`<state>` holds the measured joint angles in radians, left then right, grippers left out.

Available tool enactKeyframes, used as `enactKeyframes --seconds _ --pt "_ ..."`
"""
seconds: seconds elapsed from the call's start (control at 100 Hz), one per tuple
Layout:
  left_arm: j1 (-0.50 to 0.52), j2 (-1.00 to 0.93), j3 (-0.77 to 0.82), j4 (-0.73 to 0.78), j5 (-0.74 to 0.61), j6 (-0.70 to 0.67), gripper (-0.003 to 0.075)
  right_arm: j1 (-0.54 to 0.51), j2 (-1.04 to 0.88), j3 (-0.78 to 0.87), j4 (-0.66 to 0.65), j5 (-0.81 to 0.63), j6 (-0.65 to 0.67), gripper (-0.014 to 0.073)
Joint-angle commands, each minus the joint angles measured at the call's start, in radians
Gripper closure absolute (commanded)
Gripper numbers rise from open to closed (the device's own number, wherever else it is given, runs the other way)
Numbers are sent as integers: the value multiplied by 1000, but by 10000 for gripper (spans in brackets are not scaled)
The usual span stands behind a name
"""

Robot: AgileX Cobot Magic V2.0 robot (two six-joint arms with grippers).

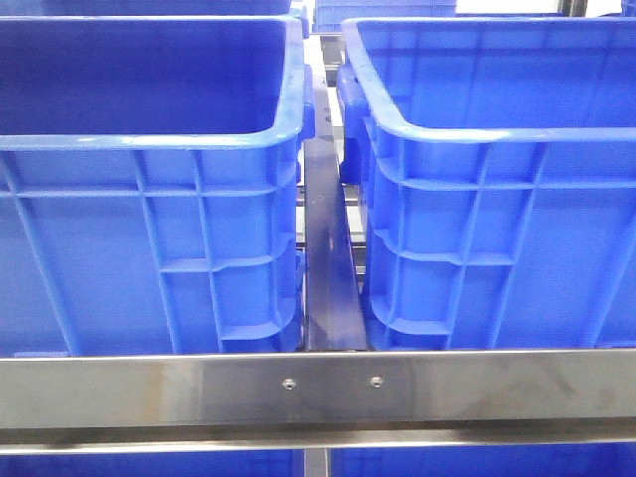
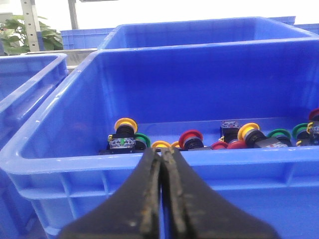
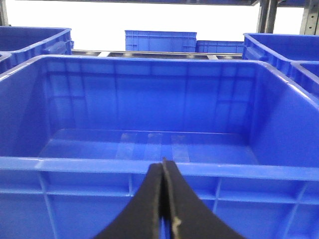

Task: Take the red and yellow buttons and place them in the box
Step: 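Lower the left gripper into the button crate toward a red button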

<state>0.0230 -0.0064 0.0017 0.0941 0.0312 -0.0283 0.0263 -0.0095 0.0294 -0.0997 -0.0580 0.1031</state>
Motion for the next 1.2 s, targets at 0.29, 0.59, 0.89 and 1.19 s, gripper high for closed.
enactKeyframes --seconds 0.29,0.59,0.89,1.19 --pt "2 -30 -85 -1 38 -9 740 -3 -24 -17 -12 -82 -3 659" --pt "2 123 -366 -1 373 -7 740 -3 -24 -17 -12 -82 -3 659" --pt "2 466 -585 -27 461 -7 647 -3 -24 -17 -12 -82 -3 659" --pt "2 802 -762 -71 447 -2 167 -3 -24 -17 -12 -82 -3 659"
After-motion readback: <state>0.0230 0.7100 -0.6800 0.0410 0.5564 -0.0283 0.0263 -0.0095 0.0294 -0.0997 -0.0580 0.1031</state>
